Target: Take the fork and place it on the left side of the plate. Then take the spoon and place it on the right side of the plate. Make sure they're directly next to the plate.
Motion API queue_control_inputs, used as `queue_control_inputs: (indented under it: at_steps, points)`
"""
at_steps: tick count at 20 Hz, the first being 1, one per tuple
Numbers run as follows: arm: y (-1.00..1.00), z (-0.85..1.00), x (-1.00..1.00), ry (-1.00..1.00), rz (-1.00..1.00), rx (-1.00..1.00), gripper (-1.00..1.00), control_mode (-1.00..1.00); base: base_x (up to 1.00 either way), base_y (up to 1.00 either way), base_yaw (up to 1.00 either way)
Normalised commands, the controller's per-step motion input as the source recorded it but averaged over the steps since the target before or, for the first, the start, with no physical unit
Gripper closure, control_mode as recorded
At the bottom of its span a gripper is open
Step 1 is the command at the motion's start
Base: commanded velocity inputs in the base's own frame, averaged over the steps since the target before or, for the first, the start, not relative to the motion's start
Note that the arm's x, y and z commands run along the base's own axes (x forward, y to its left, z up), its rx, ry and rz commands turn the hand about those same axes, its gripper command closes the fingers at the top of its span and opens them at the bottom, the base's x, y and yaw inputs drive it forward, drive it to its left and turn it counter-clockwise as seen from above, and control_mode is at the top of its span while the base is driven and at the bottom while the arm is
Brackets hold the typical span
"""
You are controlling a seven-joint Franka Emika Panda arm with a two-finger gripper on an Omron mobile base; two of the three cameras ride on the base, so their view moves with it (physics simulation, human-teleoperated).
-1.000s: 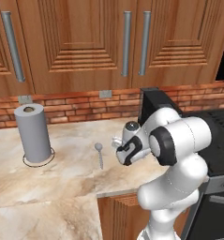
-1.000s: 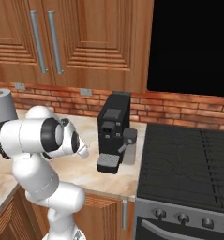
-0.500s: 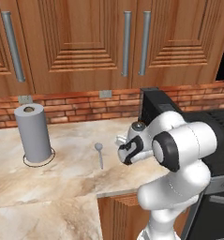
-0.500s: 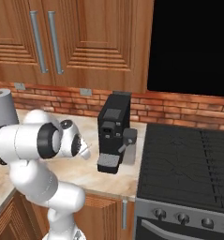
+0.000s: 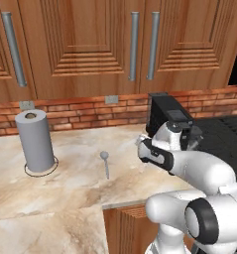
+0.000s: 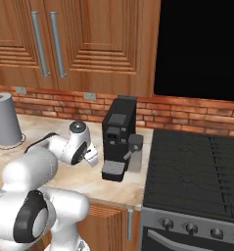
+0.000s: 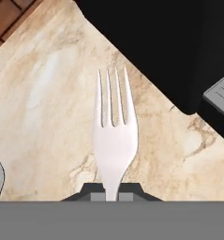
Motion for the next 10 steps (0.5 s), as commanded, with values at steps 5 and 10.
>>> queue_control_inputs:
  at_steps: [5,10]
  points:
    - [0.00,0.80,-0.61,0.00,0.04,0.04,1.00,-1.00,0.00,0.00,0.00]
    - [0.00,0.79,-0.59,0.00,0.12,0.00,1.00,-1.00,0.00,0.00,0.00]
